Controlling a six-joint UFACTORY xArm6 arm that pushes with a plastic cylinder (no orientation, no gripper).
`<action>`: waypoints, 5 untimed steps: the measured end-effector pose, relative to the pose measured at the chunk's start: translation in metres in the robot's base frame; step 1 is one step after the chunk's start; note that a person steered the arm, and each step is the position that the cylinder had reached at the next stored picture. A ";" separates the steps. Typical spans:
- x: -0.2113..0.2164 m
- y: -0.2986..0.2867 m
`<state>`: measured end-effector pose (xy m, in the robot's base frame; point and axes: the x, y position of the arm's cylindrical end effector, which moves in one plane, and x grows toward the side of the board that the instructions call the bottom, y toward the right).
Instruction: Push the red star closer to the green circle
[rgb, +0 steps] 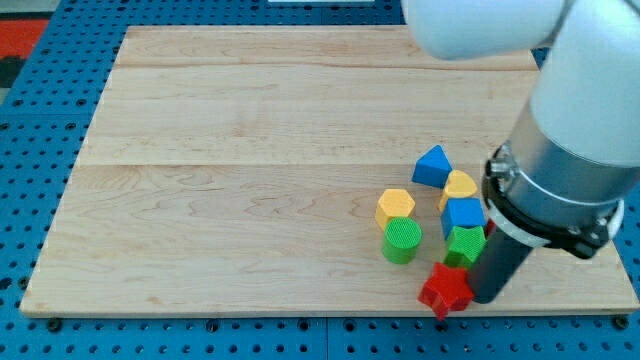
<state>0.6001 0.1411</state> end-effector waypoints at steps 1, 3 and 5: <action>-0.009 0.002; 0.018 0.074; 0.018 0.014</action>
<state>0.6178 0.1553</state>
